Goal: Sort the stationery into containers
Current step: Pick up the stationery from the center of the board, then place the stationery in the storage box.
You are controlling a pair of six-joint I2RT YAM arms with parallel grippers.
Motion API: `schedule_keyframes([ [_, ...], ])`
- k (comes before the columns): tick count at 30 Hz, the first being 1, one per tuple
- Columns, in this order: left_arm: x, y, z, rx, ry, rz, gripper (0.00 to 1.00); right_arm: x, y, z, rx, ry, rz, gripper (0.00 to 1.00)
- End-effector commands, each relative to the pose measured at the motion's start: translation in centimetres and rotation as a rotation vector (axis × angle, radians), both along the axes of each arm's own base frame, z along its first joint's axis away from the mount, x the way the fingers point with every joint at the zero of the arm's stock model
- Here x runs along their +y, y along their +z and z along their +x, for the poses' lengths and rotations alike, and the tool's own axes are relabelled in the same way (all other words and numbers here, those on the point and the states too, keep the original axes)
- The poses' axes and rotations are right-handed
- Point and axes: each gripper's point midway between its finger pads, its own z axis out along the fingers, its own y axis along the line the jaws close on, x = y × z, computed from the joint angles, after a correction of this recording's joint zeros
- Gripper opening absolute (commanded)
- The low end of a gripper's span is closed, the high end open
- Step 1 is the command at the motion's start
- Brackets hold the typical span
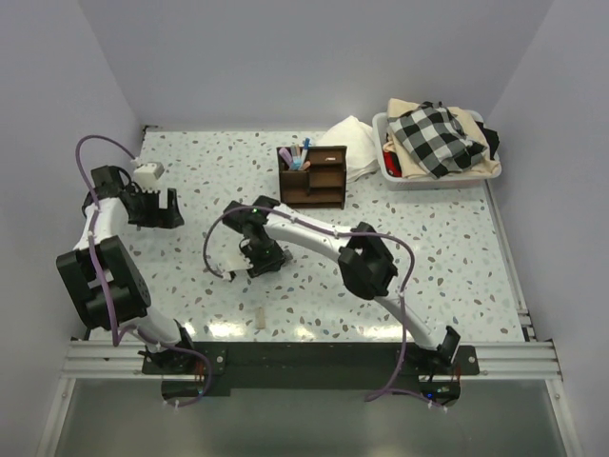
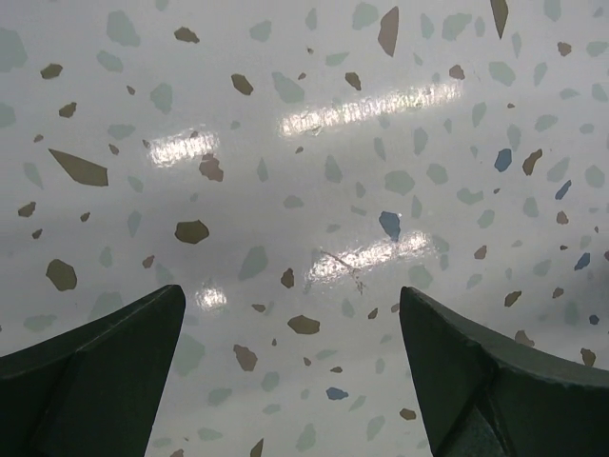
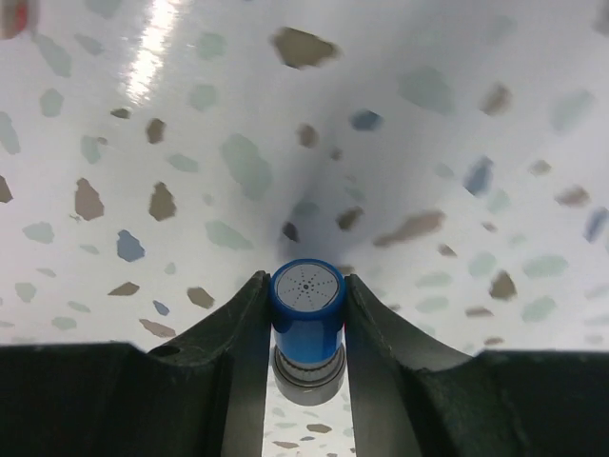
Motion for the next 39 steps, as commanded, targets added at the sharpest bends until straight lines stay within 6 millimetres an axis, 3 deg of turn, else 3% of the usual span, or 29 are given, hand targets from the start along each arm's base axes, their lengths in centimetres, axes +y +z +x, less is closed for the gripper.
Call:
schedule_keyframes([
  [1, -1.5, 2.6, 2.3, -0.058, -0.086, 0.001, 1.00, 0.2, 7.4, 4.4, 0.044, -0.265, 0.239, 0.00],
  [2, -1.9, 2.9, 2.5, -0.062, -0.107, 0.004, 1.00, 0.0, 9.9, 5.1, 0.042, -0.334, 0.305, 0.00],
  [3, -2.7, 3.0, 2.6, -0.065, -0.150, 0.004, 1.00, -1.2, 11.0, 7.0, 0.047, -0.407, 0.350, 0.00],
  [5, -6.0, 3.8, 2.8, -0.101, -0.299, 0.010, 1.00, -0.8, 14.1, 8.9, 0.091, -0.547, 0.516, 0.00],
  [6, -6.9, 3.9, 2.9, -0.128, -0.351, 0.037, 1.00, -2.9, 15.7, 10.6, 0.107, -0.646, 0.584, 0.00],
  [7, -9.0, 4.9, 3.0, -0.172, -0.411, 0.062, 1.00, -2.9, 17.5, 12.5, 0.100, -0.697, 0.686, 0.00],
  [8, -9.9, 5.1, 3.1, -0.193, -0.437, 0.087, 1.00, -3.3, 18.3, 12.7, 0.167, -0.778, 0.724, 0.00],
  [9, -9.8, 5.2, 3.6, -0.210, -0.435, 0.166, 1.00, -4.7, 19.2, 14.4, 0.162, -0.830, 0.754, 0.00],
  [10, -11.8, 5.9, 3.7, -0.241, -0.488, 0.228, 1.00, -5.2, 19.8, 15.0, 0.162, -0.845, 0.776, 0.00],
  [12, -10.4, 6.6, 5.3, -0.296, -0.408, 0.474, 1.00, -6.5, 20.9, 16.5, 0.173, -0.888, 0.827, 0.00],
  [13, -11.6, 8.2, 5.4, -0.363, -0.425, 0.525, 1.00, -6.8, 21.5, 17.3, 0.172, -0.900, 0.859, 0.00],
  [15, -11.4, 10.2, 6.5, -0.427, -0.364, 0.566, 1.00, -8.0, 22.2, 18.8, 0.188, -0.959, 0.904, 0.00],
  [16, -11.4, 10.1, 6.9, -0.414, -0.347, 0.552, 1.00, -8.0, 25.2, 19.8, 0.122, -0.924, 1.014, 0.00],
  [17, -11.3, 10.0, 7.3, -0.393, -0.321, 0.538, 1.00, -8.4, 26.3, 20.3, 0.102, -0.937, 1.075, 0.00],
  [18, -11.6, 9.7, 7.8, -0.337, -0.282, 0.490, 1.00, -9.4, 22.8, 20.6, 0.100, -1.003, 1.055, 0.00],
  [19, -11.3, 9.4, 8.0, -0.296, -0.259, 0.472, 1.00, -9.3, 25.8, 22.0, 0.002, -0.947, 1.202, 0.00],
  [20, -11.2, 9.1, 8.1, -0.261, -0.242, 0.449, 1.00, -10.0, 27.9, 21.4, -0.036, -0.949, 1.274, 0.00],
  [21, -11.8, 9.4, 8.1, -0.225, -0.242, 0.387, 1.00, -10.6, 25.4, 21.1, -0.033, -0.987, 1.261, 0.00],
  [23, -11.5, 8.1, 8.4, -0.166, -0.216, 0.335, 1.00, -11.3, 27.2, 21.6, -0.092, -1.021, 1.364, 0.00],
  [24, -12.0, 7.7, 8.3, -0.143, -0.220, 0.290, 1.00, -11.6, 25.6, 21.5, -0.081, -1.048, 1.352, 0.00],
  [26, -11.9, 7.4, 8.4, -0.134, -0.211, 0.275, 1.00, -12.0, 25.9, 21.8, -0.112, -1.060, 1.410, 0.00],
  [27, -11.9, 7.4, 8.6, -0.140, -0.209, 0.277, 1.00, -12.5, 24.8, 21.6, -0.115, -1.083, 1.408, 0.00],
  [28, -11.8, 7.3, 8.8, -0.139, -0.205, 0.280, 1.00, -12.6, 25.6, 21.9, -0.143, -1.070, 1.456, 0.00],
  [33, -11.1, 6.6, 9.3, -0.118, -0.216, 0.331, 1.00, -13.1, 23.9, 22.8, -0.159, -1.138, 1.485, 0.00],
  [39, -10.9, 7.6, 9.8, -0.182, -0.208, 0.333, 1.00, -14.0, 23.3, 23.9, -0.220, -1.176, 1.593, 0.00],
])
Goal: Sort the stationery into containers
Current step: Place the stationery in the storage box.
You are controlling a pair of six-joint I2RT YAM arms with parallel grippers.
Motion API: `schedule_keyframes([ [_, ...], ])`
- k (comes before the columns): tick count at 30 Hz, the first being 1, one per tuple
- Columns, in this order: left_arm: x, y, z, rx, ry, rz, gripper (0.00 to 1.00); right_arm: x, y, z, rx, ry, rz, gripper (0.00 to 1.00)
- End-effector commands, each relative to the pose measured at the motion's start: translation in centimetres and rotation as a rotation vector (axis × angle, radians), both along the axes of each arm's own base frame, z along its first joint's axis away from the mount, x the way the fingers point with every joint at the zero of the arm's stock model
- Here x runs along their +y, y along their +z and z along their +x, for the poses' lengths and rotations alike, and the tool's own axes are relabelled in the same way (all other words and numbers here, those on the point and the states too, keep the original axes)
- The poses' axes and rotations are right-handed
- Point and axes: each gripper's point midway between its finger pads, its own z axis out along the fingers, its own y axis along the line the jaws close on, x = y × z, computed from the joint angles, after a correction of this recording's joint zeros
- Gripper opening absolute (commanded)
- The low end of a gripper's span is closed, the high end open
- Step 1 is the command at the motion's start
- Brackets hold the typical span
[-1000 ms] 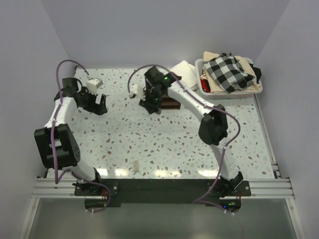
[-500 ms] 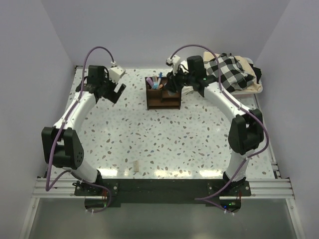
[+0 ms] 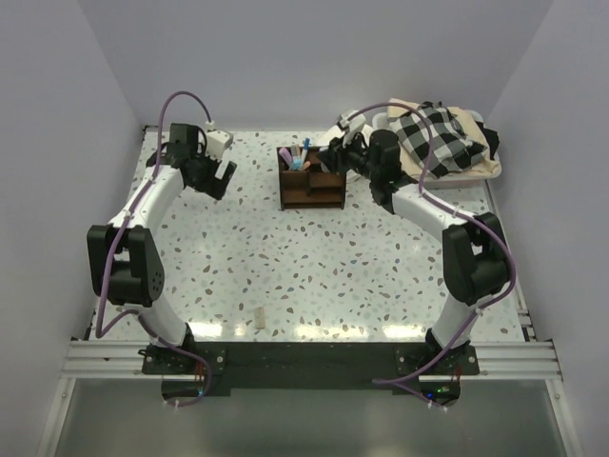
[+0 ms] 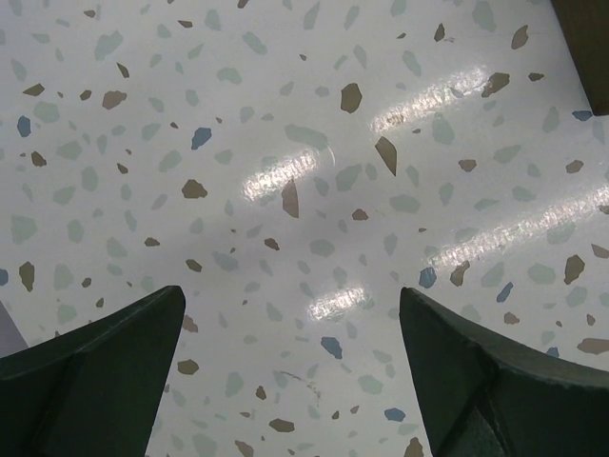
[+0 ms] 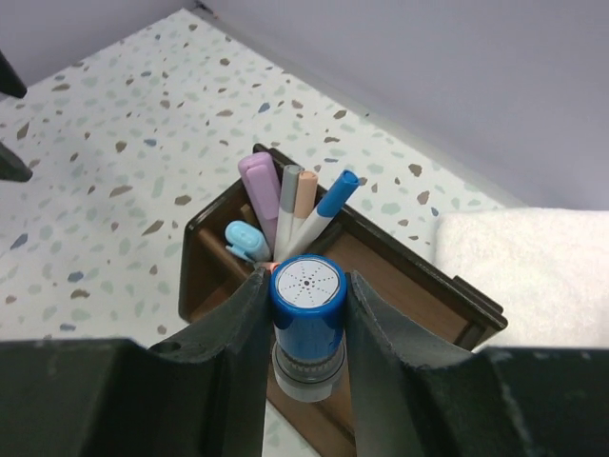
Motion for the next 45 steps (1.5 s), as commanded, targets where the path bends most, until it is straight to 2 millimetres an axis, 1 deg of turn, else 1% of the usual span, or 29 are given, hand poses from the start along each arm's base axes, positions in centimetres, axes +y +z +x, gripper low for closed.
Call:
schedule_keyframes([
  [1, 0.3, 2.8, 1.4, -0.115, 0.008, -0.009, 1.00, -0.9, 4.4, 1.8, -0.190, -0.102, 0.143, 0.00],
  [2, 0.3, 2.9, 1.4, -0.123, 0.011, -0.013, 1.00, -0.8, 4.5, 1.7, -0.203, -0.105, 0.158, 0.00],
  [3, 0.3, 2.9, 1.3, -0.131, 0.009, -0.015, 1.00, -0.8, 4.0, 1.5, -0.209, -0.104, 0.160, 0.00],
  [4, 0.2, 2.8, 1.3, -0.132, 0.009, -0.018, 1.00, -0.7, 4.5, 1.5, -0.248, -0.111, 0.172, 0.00],
  [6, 0.3, 2.7, 1.3, -0.137, 0.007, -0.017, 1.00, -0.5, 4.0, 1.1, -0.280, -0.103, 0.156, 0.00],
  [7, 0.3, 2.6, 1.3, -0.136, 0.006, -0.016, 1.00, -0.4, 4.6, 0.9, -0.313, -0.098, 0.165, 0.00],
  [9, 0.5, 2.4, 1.6, -0.141, 0.013, -0.011, 1.00, -0.2, 3.8, 0.7, -0.341, -0.089, 0.139, 0.00],
  [10, 0.7, 2.2, 1.7, -0.139, 0.020, -0.011, 1.00, -0.2, 4.0, 0.6, -0.376, -0.085, 0.133, 0.00],
  [11, 0.8, 2.2, 1.8, -0.139, 0.024, -0.013, 1.00, -0.1, 3.9, 0.5, -0.387, -0.078, 0.129, 0.00],
  [12, 0.9, 2.0, 1.9, -0.137, 0.029, -0.010, 1.00, 0.1, 3.3, 0.5, -0.387, -0.074, 0.122, 0.00],
  [17, 1.0, 1.3, 1.9, -0.119, 0.023, -0.010, 1.00, 0.6, 2.6, 0.6, -0.441, -0.082, 0.092, 0.00],
  [19, 0.9, 1.1, 2.1, -0.116, 0.019, -0.014, 1.00, 0.8, 1.7, 0.8, -0.420, -0.088, 0.091, 0.00],
  [21, 0.9, 1.1, 2.4, -0.120, 0.021, -0.018, 1.00, 0.8, 1.2, 1.0, -0.413, -0.088, 0.083, 0.00],
  [22, 0.9, 1.0, 2.5, -0.121, 0.022, -0.020, 1.00, 1.0, 0.5, 1.0, -0.402, -0.084, 0.075, 0.00],
  [26, 0.9, 0.9, 3.1, -0.127, 0.024, -0.024, 1.00, 1.0, -1.2, 1.3, -0.374, -0.091, 0.062, 0.00],
  [35, 0.8, 0.1, 3.7, -0.115, 0.024, -0.037, 1.00, 1.6, -3.2, 1.9, -0.350, -0.093, 0.057, 0.00],
  [38, 0.7, -0.1, 3.8, -0.112, 0.019, -0.039, 1.00, 1.7, -3.2, 2.1, -0.348, -0.096, 0.066, 0.00],
  [43, 0.7, -0.6, 3.7, -0.103, 0.019, -0.041, 1.00, 1.9, -3.9, 2.3, -0.334, -0.099, 0.064, 0.00],
  [44, 0.7, -0.7, 3.6, -0.100, 0.018, -0.042, 1.00, 2.1, -3.8, 2.2, -0.335, -0.097, 0.065, 0.11],
  [45, 0.7, -0.6, 3.7, -0.104, 0.017, -0.043, 1.00, 2.0, -4.0, 2.2, -0.333, -0.099, 0.064, 0.17],
])
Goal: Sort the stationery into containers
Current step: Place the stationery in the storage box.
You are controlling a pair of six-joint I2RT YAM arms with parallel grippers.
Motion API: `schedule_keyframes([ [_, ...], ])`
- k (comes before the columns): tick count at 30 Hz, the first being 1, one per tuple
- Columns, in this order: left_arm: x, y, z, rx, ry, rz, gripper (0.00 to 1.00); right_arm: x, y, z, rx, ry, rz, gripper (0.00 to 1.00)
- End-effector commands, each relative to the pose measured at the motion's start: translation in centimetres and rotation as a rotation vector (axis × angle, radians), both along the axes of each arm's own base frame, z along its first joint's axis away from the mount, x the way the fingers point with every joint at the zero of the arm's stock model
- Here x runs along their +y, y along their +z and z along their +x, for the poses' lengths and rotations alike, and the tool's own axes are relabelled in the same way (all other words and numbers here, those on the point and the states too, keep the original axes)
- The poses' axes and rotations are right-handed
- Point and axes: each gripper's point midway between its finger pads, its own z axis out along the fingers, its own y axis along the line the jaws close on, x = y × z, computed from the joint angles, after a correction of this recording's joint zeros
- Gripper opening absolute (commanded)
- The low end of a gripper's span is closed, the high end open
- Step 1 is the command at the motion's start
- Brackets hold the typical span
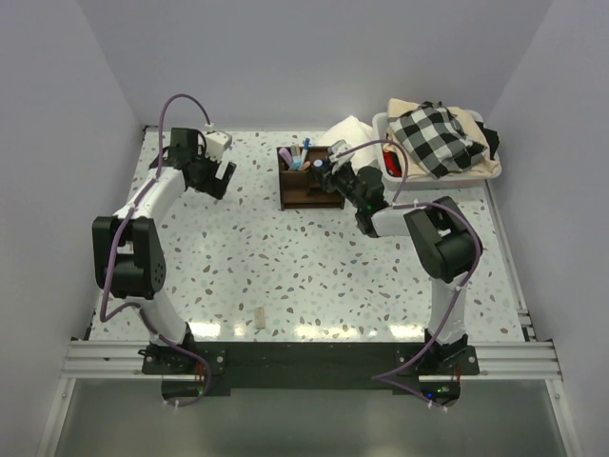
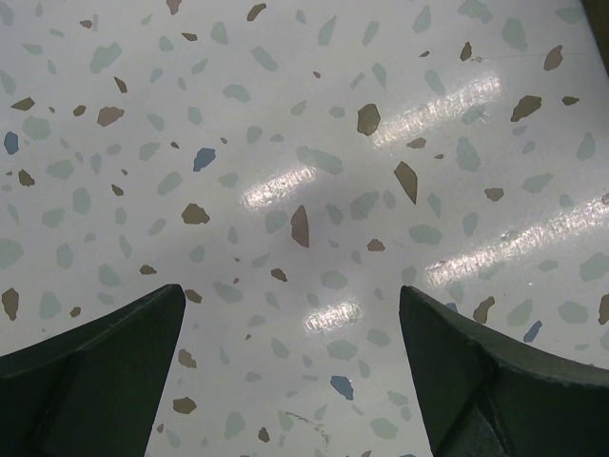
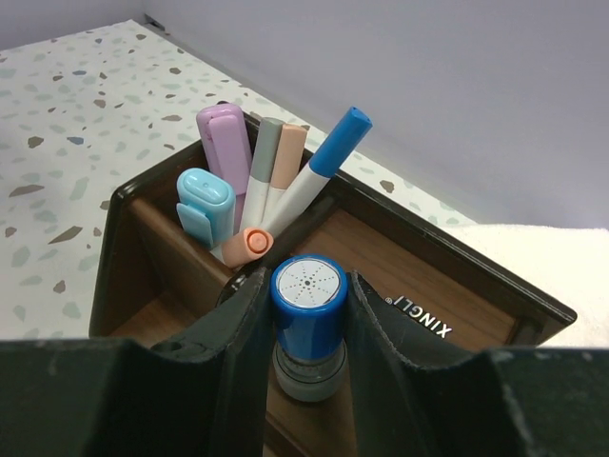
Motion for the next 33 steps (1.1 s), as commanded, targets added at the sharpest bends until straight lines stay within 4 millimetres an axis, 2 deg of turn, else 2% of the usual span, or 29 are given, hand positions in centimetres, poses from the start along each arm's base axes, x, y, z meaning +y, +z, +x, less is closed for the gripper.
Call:
schedule_keyframes([
  [1, 0.1, 1.6, 1.7, -0.070, 0.006, -0.025, 1.00, 0.3, 3.1, 0.6, -0.104, -0.017, 0.046, 0.23],
  [2, 0.1, 1.6, 1.6, -0.070, 0.004, -0.024, 1.00, 0.3, 3.0, 0.6, -0.105, -0.017, 0.045, 0.35],
  [3, 0.1, 1.7, 1.6, -0.073, 0.003, -0.026, 1.00, 0.3, 3.0, 0.5, -0.106, -0.019, 0.044, 0.39],
  [9, -0.1, 1.9, 1.5, -0.075, 0.000, -0.039, 1.00, 0.0, 4.0, 0.3, -0.130, -0.031, 0.047, 0.49],
  [17, -0.5, 2.4, 1.8, -0.088, -0.011, -0.054, 0.99, -0.8, 5.1, -0.3, -0.157, -0.055, 0.044, 0.52],
  [22, -0.8, 2.9, 1.8, -0.099, -0.021, -0.057, 0.99, -1.6, 7.1, -0.9, -0.195, -0.071, 0.034, 0.53],
  [28, -1.4, 5.5, 1.5, -0.153, -0.081, 0.002, 0.98, -3.0, 10.1, -2.2, -0.211, -0.108, 0.010, 0.53],
  [30, -2.3, 7.3, 0.8, -0.196, -0.129, 0.012, 0.97, -3.4, 10.8, -2.6, -0.189, -0.119, -0.003, 0.54],
  [31, -2.7, 7.0, 0.1, -0.203, -0.201, 0.050, 0.97, -3.9, 11.0, -3.3, -0.151, -0.117, -0.027, 0.54],
  [32, -3.8, 8.4, -0.8, -0.244, -0.257, 0.070, 0.97, -4.0, 11.3, -3.9, -0.132, -0.110, -0.040, 0.55],
  [33, -4.1, 8.7, -1.3, -0.257, -0.291, 0.090, 0.97, -4.2, 9.5, -4.6, -0.050, -0.095, -0.094, 0.58],
])
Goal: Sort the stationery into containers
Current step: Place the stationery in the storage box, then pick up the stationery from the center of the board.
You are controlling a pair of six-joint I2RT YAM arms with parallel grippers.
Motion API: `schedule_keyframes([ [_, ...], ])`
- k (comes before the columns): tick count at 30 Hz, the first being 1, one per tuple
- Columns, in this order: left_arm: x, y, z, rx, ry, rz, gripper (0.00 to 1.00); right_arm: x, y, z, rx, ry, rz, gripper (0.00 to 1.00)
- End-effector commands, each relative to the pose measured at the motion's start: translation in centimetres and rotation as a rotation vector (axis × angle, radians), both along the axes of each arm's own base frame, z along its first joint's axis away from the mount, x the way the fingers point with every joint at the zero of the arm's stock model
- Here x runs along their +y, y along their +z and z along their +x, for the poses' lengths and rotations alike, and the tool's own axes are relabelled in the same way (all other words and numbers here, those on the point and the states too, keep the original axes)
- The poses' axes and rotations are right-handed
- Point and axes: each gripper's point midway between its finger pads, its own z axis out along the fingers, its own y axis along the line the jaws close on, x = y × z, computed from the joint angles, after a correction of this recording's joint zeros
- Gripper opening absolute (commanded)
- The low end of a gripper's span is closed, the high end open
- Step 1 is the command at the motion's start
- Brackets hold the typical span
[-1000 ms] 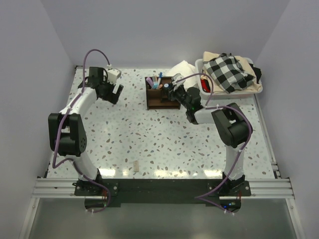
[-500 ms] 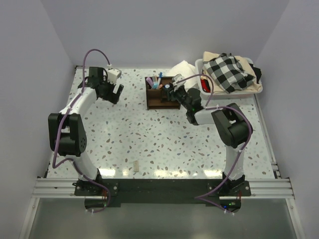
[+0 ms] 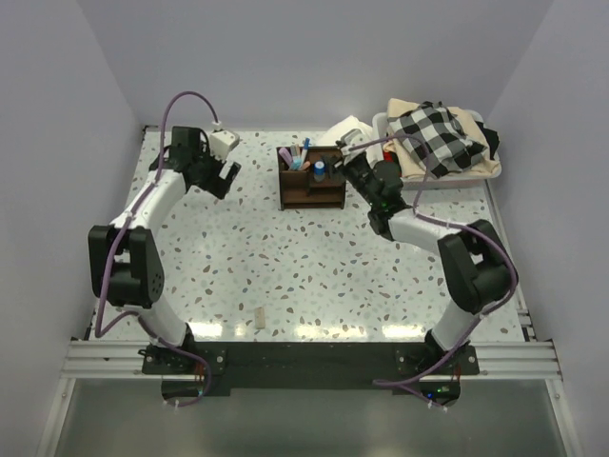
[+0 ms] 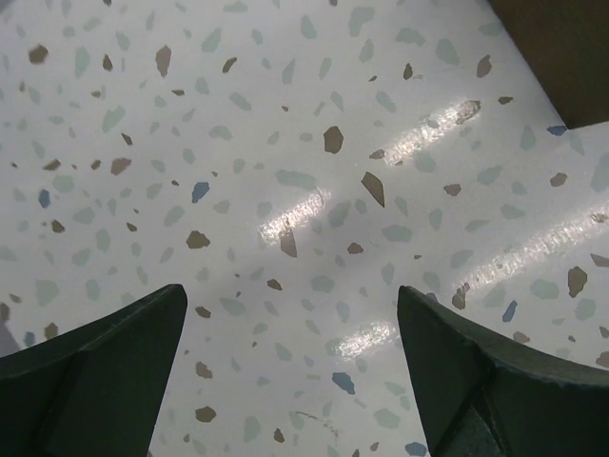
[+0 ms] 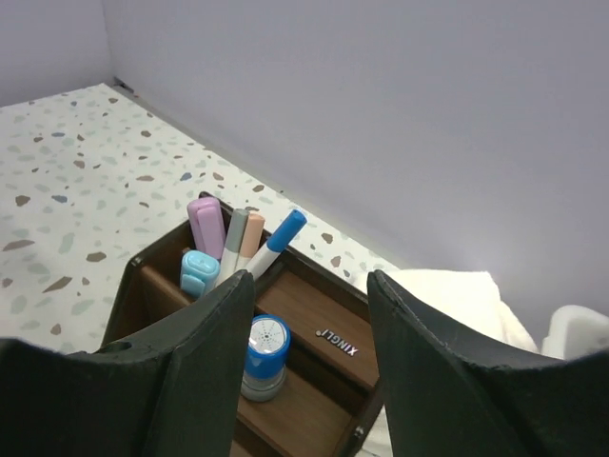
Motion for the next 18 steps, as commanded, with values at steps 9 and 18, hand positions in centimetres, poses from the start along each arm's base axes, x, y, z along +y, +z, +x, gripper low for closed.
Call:
schedule_keyframes([
  [9, -4.9, 4.7, -12.4, -0.056, -0.648, 0.129, 0.88, -1.6, -4.7, -14.4, 0.454, 0.345, -0.348, 0.62],
  [18, -2.1, 0.6, -16.5, -0.018, -0.584, 0.190, 0.89, 3.7, -10.4, -25.9, 0.430, 1.024, -0.774, 0.64],
])
